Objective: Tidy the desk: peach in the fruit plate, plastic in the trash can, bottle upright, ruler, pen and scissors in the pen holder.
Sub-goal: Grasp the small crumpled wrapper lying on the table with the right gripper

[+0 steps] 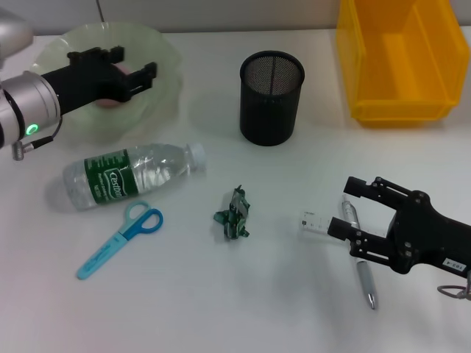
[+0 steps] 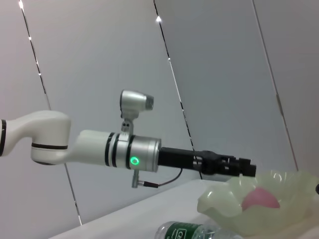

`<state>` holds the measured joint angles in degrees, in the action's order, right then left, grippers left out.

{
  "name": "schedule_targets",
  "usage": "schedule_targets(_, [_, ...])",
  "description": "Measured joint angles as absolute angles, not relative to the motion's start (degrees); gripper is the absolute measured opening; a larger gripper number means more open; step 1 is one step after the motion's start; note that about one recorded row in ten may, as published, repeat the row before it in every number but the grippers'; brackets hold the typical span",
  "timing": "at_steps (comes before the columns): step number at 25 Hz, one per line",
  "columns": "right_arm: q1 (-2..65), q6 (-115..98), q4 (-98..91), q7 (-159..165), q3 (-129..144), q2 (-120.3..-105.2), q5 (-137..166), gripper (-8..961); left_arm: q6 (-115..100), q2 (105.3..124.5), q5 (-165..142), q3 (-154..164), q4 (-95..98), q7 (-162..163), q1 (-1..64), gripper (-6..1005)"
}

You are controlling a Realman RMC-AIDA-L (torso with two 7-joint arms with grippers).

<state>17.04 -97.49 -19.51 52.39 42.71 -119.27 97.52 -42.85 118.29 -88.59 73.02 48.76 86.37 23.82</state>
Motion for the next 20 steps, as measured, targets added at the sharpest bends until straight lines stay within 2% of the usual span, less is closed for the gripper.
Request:
schedule_targets(3, [16.90,-97.75,-19.51,52.39,42.71,-119.21,97.49,763,-50.46,118.20,-88.59,69.05,48.74,87.50,24.08,649])
schedule_targets(10, [17.15,-97.14,-20.41,58.23,42.72,-119.05,97.68,762,-87.51,117.92,-88.85,61.66,49.06,81.52,23.27,648])
schedule_targets(15, [17.93,-95.52,-28.89,75.51,43.51,-119.00,99.23,762,-101.61,118.08,-89.29,62.43,48.47,74.05,21.11,648])
schedule_targets(20, [21.74,-95.62,-42.12,97.17,44.01,-119.04,106.45,761,-102.65,118.34,-88.97,61.85,47.63,72.76,19.59,648])
